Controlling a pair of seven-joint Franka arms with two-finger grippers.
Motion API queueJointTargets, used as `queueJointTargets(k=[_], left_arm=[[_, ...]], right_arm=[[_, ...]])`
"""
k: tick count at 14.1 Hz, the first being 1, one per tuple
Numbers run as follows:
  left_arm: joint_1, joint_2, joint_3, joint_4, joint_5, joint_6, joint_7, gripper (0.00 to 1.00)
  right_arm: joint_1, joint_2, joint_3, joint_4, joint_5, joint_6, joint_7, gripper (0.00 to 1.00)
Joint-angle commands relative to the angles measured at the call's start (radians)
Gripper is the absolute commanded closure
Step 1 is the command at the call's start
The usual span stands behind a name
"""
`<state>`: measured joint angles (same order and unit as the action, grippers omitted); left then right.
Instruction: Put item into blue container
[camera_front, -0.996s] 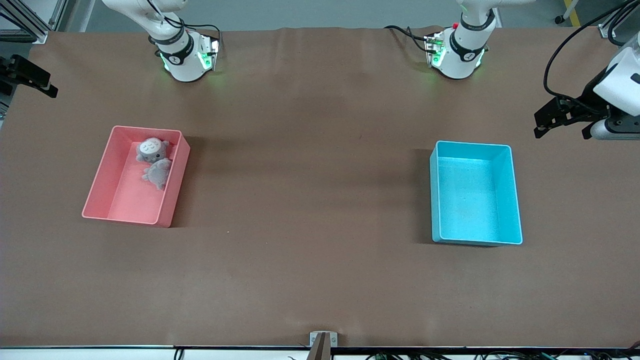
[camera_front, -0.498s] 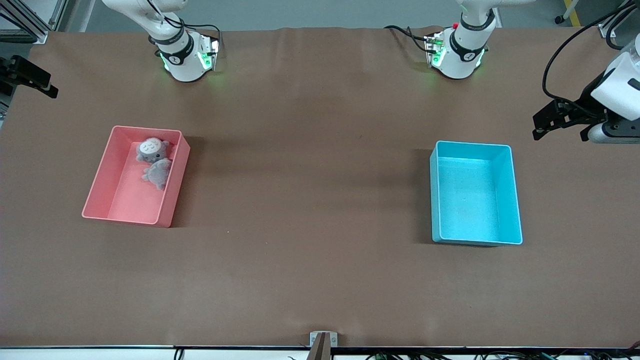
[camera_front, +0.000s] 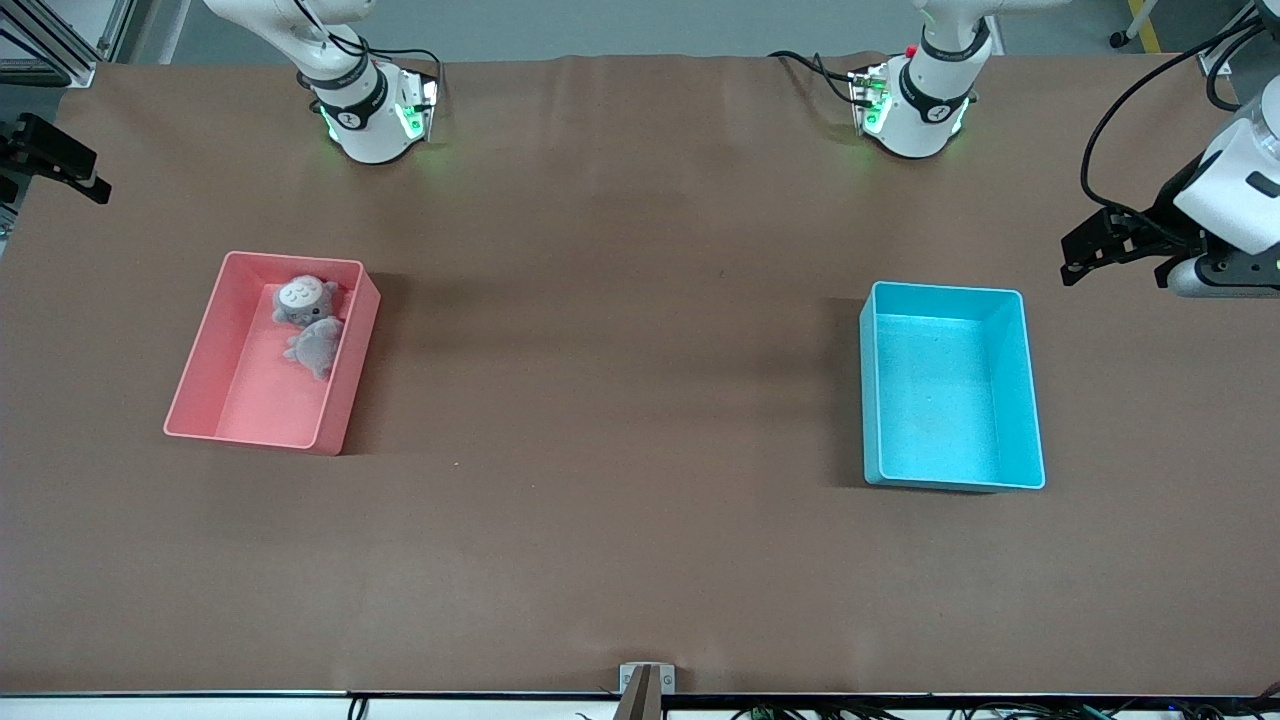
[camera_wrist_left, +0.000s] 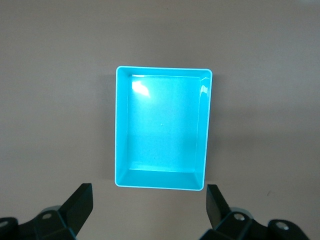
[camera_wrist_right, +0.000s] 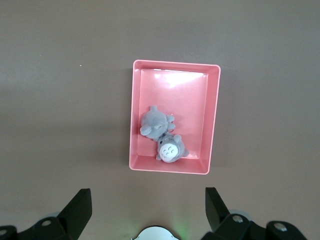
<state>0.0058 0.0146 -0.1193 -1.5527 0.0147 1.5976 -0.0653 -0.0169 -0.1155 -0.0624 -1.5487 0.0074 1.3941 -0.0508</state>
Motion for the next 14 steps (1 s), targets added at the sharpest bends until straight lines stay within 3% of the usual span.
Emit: queueJointTargets(k=[1,5,9,11,14], left_arm=[[0.006,-0.001,0.0,0.006,-0.01,-0.015,0.018,0.0],[0.006,-0.001,0.0,0.005,-0.009,-0.015,0.018,0.0],[0.017,0.001,0.0,0.005,-0.009,-0.016,0.019,0.0],[0.017,0.001,0.0,0.005,-0.009,-0.015,0.019,0.0],[0.017,0.01,0.0,0.006,-0.009,-0.015,0.019,0.0]], right_arm=[[-0.003,0.008,-0.008,0.013,0.014,-0.009,-0.009,0.0],[-0.053,0.104,-0.008,0.012,0.013,0.0,-0.021,0.0],[-0.08,0.266,-0.007,0.041,-0.007,0.019,-0.023,0.0],[-0.074,0.264,-0.007,-0.048,-0.004,0.075,0.04,0.0],[-0.071,0.192,-0.005,-0.308,0.002,0.277,0.138,0.0]])
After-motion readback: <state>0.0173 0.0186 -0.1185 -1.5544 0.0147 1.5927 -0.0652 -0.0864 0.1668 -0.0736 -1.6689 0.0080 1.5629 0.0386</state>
